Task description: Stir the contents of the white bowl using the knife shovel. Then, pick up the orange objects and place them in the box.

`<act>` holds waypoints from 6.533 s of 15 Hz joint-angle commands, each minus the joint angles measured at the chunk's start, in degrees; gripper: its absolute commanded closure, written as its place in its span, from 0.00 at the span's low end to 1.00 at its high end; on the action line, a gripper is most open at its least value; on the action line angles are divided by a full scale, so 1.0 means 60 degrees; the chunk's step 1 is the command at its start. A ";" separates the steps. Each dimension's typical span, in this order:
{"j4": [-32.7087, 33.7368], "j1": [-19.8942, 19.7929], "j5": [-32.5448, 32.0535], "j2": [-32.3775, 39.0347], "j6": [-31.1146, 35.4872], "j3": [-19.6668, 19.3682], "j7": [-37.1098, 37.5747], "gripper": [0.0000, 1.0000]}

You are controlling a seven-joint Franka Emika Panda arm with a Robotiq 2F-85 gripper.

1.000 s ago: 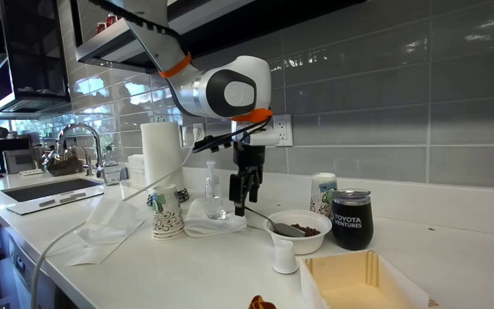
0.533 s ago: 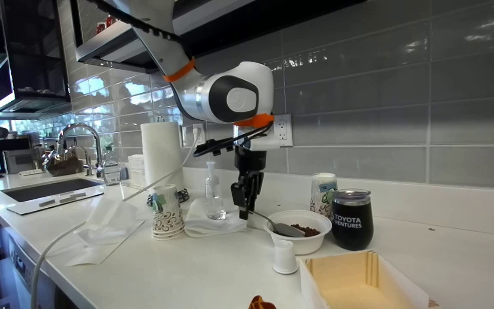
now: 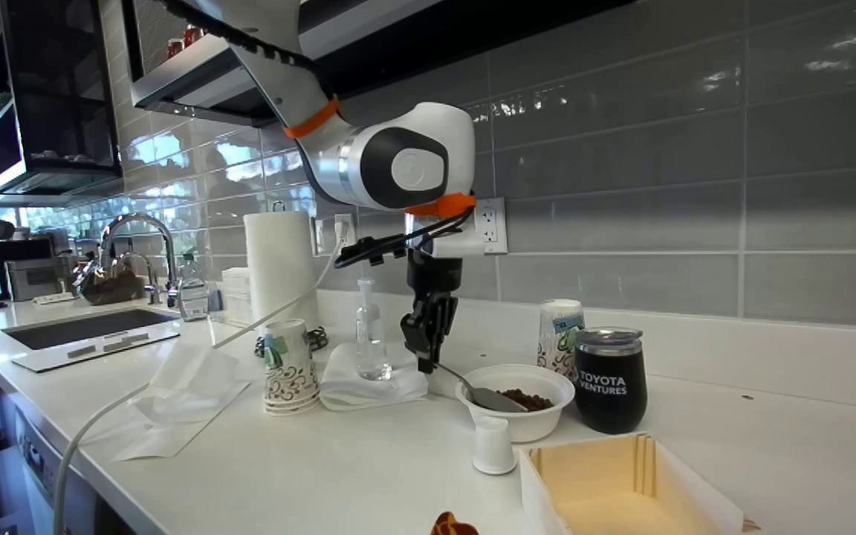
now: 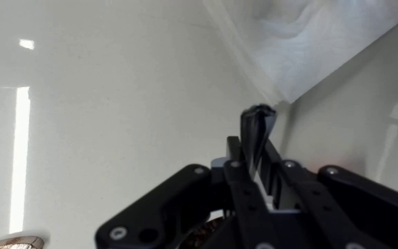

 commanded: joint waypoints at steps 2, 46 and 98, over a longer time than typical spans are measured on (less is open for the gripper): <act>0.0007 -0.0011 0.1061 -0.0807 -0.0548 -0.0199 -0.0753 0.96; 0.1859 -0.0755 0.4366 0.0328 -0.5146 -0.1228 -0.4327 0.96; 0.1649 -0.0890 0.4496 0.0034 -0.4875 -0.1559 -0.4543 0.96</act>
